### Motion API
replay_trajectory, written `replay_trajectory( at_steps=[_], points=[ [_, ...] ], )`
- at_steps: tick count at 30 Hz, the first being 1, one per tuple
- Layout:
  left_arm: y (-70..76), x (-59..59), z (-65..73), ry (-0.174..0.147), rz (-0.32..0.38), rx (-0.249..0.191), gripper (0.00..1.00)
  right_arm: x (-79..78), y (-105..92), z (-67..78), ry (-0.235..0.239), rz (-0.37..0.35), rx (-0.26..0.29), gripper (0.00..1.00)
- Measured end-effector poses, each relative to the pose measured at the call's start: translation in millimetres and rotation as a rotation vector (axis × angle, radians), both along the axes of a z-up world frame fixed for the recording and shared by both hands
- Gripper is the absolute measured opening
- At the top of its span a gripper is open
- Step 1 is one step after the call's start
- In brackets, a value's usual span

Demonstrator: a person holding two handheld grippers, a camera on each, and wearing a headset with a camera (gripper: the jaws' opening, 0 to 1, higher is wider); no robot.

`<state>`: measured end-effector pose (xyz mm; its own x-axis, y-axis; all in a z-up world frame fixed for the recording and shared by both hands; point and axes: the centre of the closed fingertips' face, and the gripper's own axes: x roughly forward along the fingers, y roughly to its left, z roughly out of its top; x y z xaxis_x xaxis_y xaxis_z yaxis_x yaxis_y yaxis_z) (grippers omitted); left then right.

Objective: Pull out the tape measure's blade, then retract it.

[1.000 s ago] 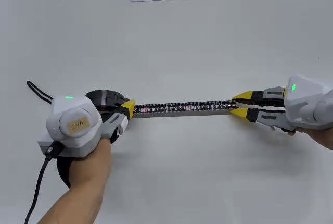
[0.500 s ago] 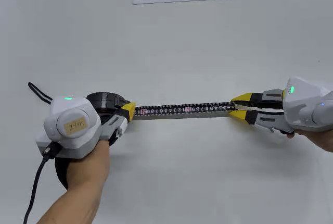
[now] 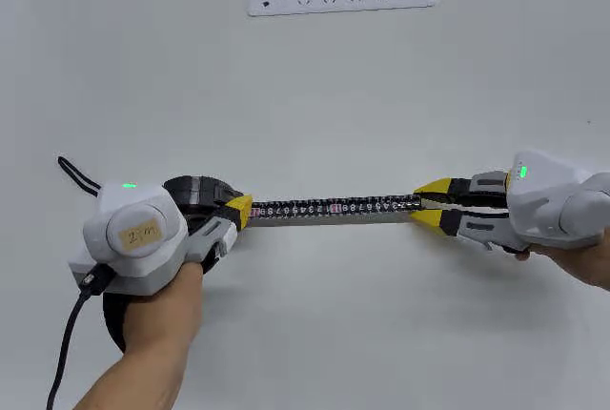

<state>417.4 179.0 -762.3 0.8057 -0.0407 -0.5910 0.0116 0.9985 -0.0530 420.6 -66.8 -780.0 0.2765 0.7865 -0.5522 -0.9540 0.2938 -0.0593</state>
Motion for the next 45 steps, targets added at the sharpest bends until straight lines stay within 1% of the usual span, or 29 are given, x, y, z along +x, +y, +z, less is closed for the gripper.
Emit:
replay_trajectory(
  at_steps=[9, 15, 23, 38, 45],
  points=[
    [-0.3, -0.3, -0.5, 0.002, -0.001, -0.003, 0.62, -1.2, 5.0, -0.6, 0.004, 0.002, 0.003, 0.11],
    [-0.5, -1.1, 0.0, 0.005, -0.002, -0.016, 0.63, -2.1, 15.9, -0.2, 0.008, 0.008, 0.015, 0.11],
    [-0.3, -1.4, 0.3, 0.008, -0.002, -0.024, 0.63, -1.9, 24.0, -1.8, 0.012, 0.012, 0.016, 0.11],
    [0.6, -0.8, -0.1, 0.010, -0.004, -0.033, 0.63, -4.4, 51.4, -0.5, 0.020, 0.029, 0.038, 0.11],
    [1.3, -0.1, -1.1, 0.011, -0.008, -0.034, 0.63, -2.9, 63.0, -0.6, 0.019, 0.040, 0.046, 0.11]
  ],
)
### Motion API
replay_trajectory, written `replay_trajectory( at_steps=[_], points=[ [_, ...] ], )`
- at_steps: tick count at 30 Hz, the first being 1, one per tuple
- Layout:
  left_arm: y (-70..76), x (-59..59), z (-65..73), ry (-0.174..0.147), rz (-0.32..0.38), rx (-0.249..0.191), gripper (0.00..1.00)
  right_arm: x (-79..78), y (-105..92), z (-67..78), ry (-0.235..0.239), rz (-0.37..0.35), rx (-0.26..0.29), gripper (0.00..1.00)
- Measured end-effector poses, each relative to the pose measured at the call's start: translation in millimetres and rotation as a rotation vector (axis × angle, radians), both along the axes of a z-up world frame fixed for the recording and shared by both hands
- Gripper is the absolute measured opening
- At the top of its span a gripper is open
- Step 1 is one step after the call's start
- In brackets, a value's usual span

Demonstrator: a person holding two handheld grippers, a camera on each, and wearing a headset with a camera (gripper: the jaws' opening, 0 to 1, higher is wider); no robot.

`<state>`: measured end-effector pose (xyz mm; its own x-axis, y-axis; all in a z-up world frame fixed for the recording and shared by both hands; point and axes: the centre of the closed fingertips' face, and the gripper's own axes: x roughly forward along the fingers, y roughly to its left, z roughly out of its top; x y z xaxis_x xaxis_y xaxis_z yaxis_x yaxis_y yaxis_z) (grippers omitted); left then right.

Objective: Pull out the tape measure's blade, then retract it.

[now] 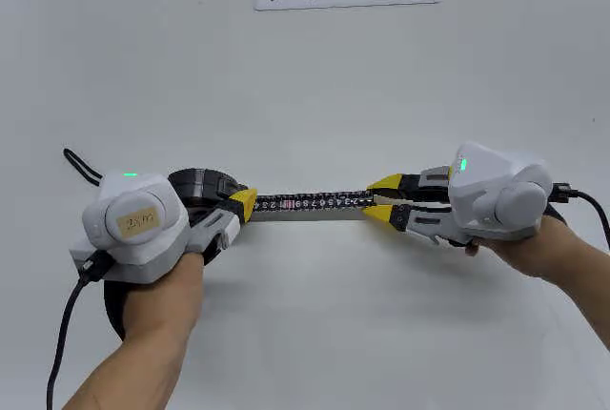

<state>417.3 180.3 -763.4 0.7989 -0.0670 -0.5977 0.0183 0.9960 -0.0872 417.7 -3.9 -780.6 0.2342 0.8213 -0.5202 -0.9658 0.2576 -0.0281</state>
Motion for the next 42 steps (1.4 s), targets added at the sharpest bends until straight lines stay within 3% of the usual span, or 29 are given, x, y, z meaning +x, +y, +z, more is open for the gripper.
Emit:
replay_trajectory(
  at_steps=[15, 16, 20, 42],
  points=[
    [-0.3, -0.6, 0.8, 0.001, 0.001, -0.006, 0.63, -2.4, 18.6, -0.3, 0.008, 0.010, 0.014, 0.11],
    [-0.5, -1.4, 1.0, 0.002, 0.002, -0.010, 0.63, -3.7, 30.1, 0.9, 0.010, 0.015, 0.024, 0.11],
    [-0.9, -1.8, 1.6, 0.002, 0.003, -0.012, 0.63, -4.4, 37.0, 1.4, 0.012, 0.019, 0.030, 0.11],
    [-0.6, -2.0, 3.0, 0.009, 0.005, -0.023, 0.63, -6.5, 63.5, 0.7, 0.016, 0.020, 0.035, 0.11]
  ],
)
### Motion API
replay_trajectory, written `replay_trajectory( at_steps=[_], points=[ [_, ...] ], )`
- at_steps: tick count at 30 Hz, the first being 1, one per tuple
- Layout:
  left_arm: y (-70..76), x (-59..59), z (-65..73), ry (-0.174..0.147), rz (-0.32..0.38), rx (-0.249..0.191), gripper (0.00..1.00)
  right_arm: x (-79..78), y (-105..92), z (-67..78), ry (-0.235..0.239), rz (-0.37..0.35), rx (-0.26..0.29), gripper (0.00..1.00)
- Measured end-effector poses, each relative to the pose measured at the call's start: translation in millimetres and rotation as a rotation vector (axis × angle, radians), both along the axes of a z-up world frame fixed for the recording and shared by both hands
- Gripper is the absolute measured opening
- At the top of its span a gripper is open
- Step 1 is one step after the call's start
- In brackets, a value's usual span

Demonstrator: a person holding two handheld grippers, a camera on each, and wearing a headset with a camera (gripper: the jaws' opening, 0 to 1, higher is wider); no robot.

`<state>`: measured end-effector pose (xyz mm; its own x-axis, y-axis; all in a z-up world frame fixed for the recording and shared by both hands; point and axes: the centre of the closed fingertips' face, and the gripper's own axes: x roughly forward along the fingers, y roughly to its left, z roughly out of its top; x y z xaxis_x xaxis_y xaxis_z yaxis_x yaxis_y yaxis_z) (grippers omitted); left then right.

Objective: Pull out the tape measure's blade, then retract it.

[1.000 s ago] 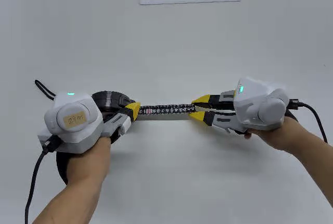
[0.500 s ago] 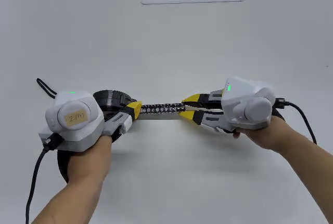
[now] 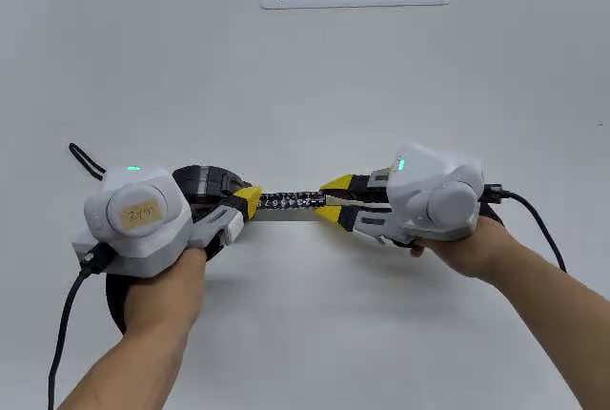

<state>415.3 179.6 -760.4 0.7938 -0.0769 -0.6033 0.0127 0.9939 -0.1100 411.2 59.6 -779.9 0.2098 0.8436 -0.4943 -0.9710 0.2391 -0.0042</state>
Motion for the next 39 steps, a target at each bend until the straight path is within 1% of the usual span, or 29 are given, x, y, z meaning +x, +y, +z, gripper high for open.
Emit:
replay_trajectory(
  at_steps=[9, 14, 35, 39],
  points=[
    [0.4, 0.3, -1.7, 0.004, -0.001, -0.004, 0.63, -2.1, 13.3, -1.3, 0.004, 0.002, 0.006, 0.11],
    [1.2, 0.8, -2.1, 0.005, -0.001, -0.004, 0.63, -3.0, 20.1, -2.8, -0.011, 0.005, 0.000, 0.11],
    [1.3, 1.4, -3.4, 0.013, 0.000, -0.012, 0.64, -5.9, 59.6, -5.5, -0.004, 0.016, 0.014, 0.12],
    [1.2, 1.3, -3.0, 0.013, 0.003, -0.013, 0.64, -6.3, 63.7, -5.6, -0.005, 0.017, 0.011, 0.12]
  ],
)
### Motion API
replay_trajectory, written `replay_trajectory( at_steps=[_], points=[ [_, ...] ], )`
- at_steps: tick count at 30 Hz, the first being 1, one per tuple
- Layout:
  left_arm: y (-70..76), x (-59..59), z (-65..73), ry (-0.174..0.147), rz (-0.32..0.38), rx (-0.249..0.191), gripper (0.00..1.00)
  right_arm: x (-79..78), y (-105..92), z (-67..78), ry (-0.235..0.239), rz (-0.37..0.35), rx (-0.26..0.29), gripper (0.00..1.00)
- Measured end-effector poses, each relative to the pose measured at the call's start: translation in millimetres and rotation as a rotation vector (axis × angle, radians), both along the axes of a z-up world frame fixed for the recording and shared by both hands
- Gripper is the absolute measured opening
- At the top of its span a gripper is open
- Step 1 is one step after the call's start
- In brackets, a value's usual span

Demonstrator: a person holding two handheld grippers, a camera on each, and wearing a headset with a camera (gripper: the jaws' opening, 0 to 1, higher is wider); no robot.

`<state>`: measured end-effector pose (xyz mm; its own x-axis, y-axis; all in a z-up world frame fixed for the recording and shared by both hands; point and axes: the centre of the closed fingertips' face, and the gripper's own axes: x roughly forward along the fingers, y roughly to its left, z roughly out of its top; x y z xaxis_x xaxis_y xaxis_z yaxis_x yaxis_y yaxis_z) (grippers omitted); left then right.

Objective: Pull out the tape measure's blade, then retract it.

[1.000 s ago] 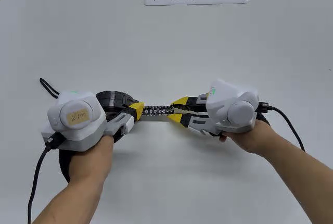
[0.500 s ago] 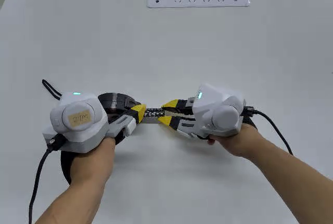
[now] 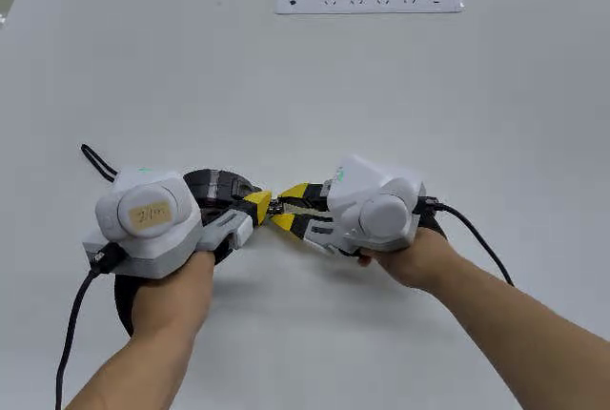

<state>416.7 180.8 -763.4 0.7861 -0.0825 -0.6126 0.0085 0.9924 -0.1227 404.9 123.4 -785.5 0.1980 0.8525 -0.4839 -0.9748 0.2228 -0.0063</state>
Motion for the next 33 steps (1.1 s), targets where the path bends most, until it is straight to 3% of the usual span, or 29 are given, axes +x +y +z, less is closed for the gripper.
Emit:
replay_trajectory(
  at_steps=[13, 18, 33],
  points=[
    [0.0, 0.3, -0.6, 0.004, -0.003, -0.001, 0.64, -0.8, 4.4, -0.8, -0.011, -0.001, -0.013, 0.12],
    [-2.8, 0.5, -1.7, 0.014, -0.016, 0.025, 0.65, -2.5, 4.3, -2.9, -0.033, 0.012, -0.029, 0.13],
    [-2.8, 0.7, -1.3, 0.027, -0.007, 0.037, 0.66, 0.6, 3.2, -2.8, -0.030, 0.011, -0.046, 0.16]
  ],
)
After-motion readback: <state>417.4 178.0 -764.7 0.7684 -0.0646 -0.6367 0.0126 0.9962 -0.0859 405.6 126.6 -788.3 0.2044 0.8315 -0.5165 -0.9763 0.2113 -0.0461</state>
